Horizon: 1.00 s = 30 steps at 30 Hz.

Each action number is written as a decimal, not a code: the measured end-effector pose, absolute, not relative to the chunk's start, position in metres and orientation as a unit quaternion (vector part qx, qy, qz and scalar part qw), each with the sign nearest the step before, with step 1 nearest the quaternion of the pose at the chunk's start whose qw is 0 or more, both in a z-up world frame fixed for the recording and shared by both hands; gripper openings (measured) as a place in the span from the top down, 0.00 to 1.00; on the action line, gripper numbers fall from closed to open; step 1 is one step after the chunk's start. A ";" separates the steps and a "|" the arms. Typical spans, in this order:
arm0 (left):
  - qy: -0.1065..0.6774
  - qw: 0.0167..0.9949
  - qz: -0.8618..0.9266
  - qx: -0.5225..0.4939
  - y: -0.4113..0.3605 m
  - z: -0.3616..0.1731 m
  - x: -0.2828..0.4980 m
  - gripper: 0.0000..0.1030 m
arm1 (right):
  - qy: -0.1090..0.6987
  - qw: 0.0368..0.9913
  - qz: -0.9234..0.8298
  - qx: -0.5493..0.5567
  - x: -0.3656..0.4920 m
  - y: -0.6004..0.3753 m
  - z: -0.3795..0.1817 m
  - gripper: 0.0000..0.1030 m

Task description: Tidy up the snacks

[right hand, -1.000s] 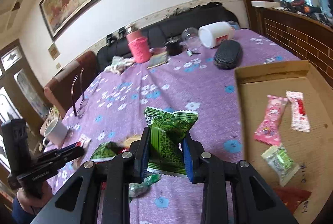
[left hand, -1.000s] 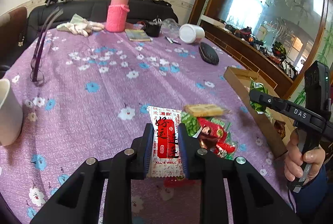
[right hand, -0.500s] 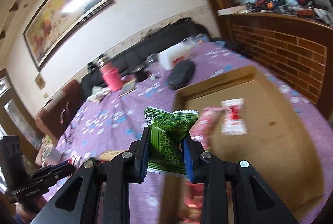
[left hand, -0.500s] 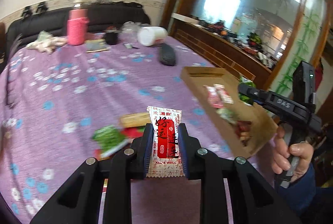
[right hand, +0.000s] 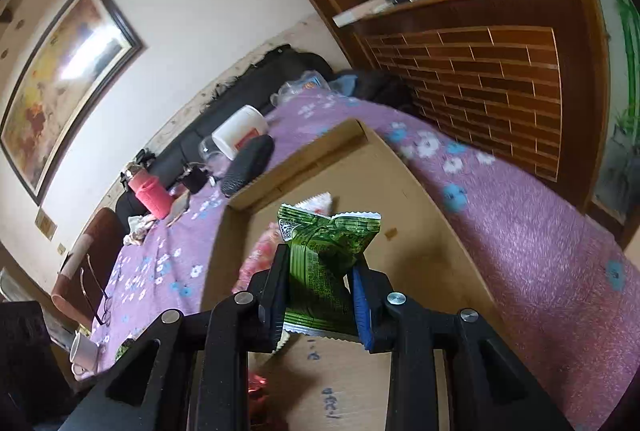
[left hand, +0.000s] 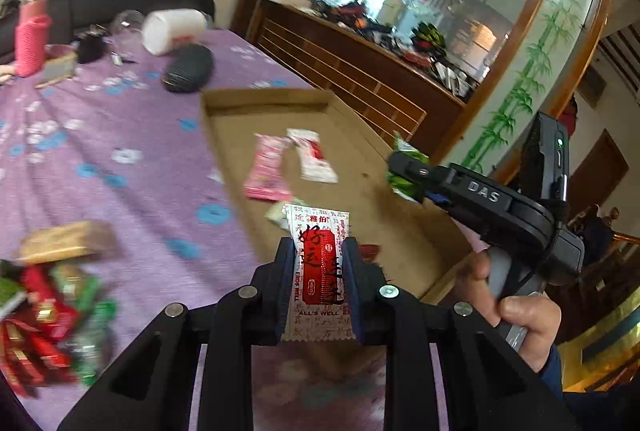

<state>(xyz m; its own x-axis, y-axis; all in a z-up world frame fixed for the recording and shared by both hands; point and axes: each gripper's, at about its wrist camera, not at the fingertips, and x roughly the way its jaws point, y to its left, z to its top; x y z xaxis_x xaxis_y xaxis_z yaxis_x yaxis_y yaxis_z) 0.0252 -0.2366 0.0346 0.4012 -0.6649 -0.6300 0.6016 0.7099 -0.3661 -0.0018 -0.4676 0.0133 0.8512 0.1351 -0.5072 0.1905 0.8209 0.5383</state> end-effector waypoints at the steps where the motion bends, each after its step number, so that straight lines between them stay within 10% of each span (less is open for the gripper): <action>1: 0.397 0.834 -0.382 -0.039 -0.242 0.032 0.025 0.78 | 0.278 0.912 -0.013 0.301 0.000 -0.469 0.011 0.71; 20: 0.373 0.828 -0.417 0.026 -0.291 0.013 0.001 0.76 | 0.329 0.900 -0.037 0.284 0.010 -0.464 -0.006 0.70; 30: 0.353 0.833 -0.426 0.006 -0.284 0.023 -0.002 0.58 | 0.317 0.903 -0.044 0.286 0.005 -0.465 -0.002 0.69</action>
<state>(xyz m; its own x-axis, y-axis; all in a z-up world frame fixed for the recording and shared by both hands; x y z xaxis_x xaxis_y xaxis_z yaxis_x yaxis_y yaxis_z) -0.0018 -0.2842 0.0231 0.3883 -0.7052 -0.5932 0.7131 0.6377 -0.2913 0.0047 -0.4651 -0.0016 0.7957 0.1011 -0.5972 0.2605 0.8329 0.4882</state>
